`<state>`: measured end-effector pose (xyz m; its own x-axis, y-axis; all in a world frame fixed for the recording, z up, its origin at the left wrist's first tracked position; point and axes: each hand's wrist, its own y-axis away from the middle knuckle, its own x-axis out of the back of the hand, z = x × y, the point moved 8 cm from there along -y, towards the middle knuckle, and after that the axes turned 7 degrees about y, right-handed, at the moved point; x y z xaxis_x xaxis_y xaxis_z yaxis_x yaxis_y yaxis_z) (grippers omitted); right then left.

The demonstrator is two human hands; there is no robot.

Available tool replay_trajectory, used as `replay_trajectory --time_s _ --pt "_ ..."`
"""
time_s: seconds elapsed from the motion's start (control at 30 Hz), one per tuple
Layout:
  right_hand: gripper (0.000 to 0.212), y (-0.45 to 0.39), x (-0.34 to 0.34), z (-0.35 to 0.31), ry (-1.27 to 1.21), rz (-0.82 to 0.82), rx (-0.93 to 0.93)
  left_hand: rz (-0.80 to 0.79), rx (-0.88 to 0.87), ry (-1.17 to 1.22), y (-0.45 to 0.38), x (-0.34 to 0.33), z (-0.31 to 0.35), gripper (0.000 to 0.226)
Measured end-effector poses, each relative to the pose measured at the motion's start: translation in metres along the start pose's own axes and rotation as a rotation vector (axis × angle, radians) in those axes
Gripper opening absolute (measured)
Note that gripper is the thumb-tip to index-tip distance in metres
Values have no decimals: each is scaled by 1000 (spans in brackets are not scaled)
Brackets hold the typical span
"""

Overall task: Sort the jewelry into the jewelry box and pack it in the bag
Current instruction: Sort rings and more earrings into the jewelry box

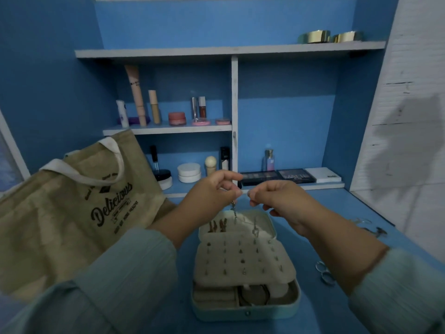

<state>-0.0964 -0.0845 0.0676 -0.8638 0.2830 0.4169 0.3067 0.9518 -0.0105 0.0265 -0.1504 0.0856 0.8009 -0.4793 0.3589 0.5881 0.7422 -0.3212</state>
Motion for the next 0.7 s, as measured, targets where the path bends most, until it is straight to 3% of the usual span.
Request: replay_trajectory --time_s 0.23,0.47,0.7 --pt "12 -17 -11 13 59 -61 -11 -20 26 46 -11 -2 -22 20" --pt "11 -51 -31 34 349 -41 -116 -4 234 -174 -27 -7 -79 13" --pt "28 -82 -42 44 588 5 0 9 286 -327 -45 -9 -108 18"
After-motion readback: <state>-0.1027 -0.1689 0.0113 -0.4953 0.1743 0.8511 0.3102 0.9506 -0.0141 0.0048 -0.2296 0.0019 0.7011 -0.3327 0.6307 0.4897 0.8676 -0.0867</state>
